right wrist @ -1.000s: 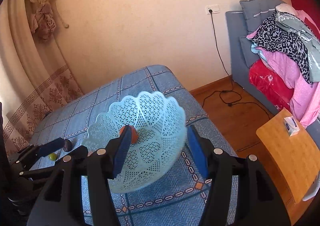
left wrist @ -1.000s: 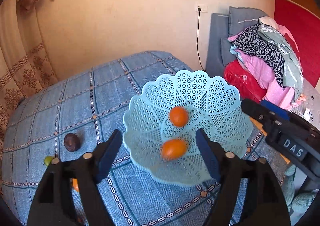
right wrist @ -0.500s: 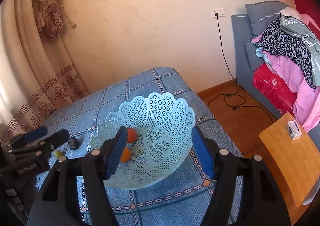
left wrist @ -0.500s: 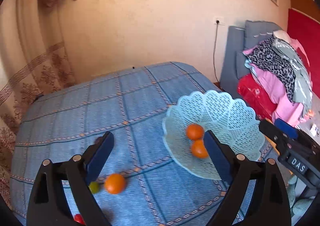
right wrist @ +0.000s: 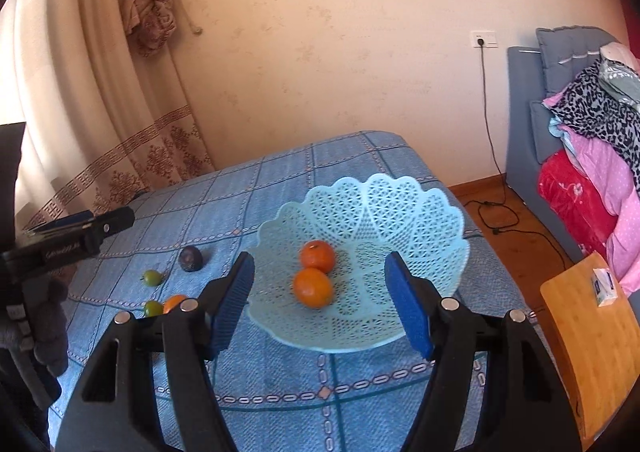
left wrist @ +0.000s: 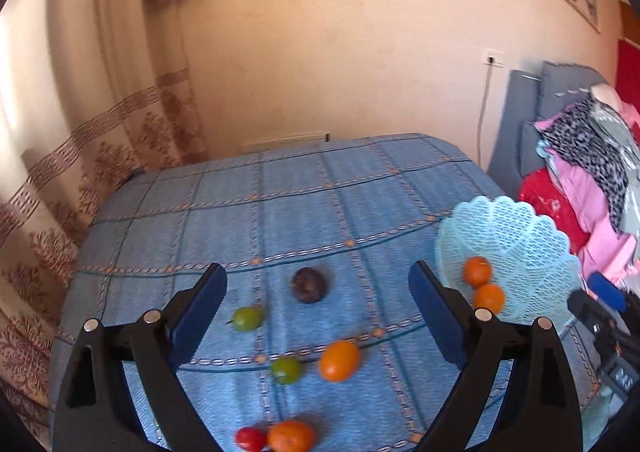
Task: Organize fruits
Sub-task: 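Move the right gripper back toward the fruits on the bed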
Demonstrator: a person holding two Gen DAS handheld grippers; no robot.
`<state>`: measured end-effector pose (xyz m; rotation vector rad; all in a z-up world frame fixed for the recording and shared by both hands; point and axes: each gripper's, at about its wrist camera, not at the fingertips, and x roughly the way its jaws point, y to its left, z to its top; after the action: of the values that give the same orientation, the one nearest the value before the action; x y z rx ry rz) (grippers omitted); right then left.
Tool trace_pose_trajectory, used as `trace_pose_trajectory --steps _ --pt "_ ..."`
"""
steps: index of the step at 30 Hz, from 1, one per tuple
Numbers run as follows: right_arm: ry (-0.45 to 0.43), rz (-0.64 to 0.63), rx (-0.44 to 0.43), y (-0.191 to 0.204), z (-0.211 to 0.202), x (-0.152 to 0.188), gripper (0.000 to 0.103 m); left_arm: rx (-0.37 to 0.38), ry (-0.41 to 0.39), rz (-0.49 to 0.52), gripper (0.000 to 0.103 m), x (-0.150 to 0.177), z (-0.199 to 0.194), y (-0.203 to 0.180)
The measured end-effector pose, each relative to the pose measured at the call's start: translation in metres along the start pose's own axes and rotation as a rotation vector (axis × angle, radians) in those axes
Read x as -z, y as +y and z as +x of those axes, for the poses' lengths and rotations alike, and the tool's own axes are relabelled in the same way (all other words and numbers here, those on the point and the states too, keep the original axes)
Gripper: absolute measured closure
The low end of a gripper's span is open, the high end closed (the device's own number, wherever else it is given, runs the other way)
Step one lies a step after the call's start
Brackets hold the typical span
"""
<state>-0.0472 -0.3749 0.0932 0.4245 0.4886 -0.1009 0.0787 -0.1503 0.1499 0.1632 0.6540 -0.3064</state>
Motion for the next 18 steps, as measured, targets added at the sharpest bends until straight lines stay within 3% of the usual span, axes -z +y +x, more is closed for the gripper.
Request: trace_pose_trajectory --steps 8,14,18 --pt "0.054 -0.024 -0.035 0.02 0.011 0.013 0.032 -0.044 0.033 -0.052 0.011 0.008 0.013 0.039" --pt "0.092 -0.022 -0.051 0.031 0.018 0.021 0.032 -0.059 0.105 -0.08 0.012 0.019 0.048 0.06" --pt "0.115 -0.035 -0.053 0.04 0.023 0.025 0.032 -0.04 0.168 -0.099 0.017 0.029 0.074 0.071"
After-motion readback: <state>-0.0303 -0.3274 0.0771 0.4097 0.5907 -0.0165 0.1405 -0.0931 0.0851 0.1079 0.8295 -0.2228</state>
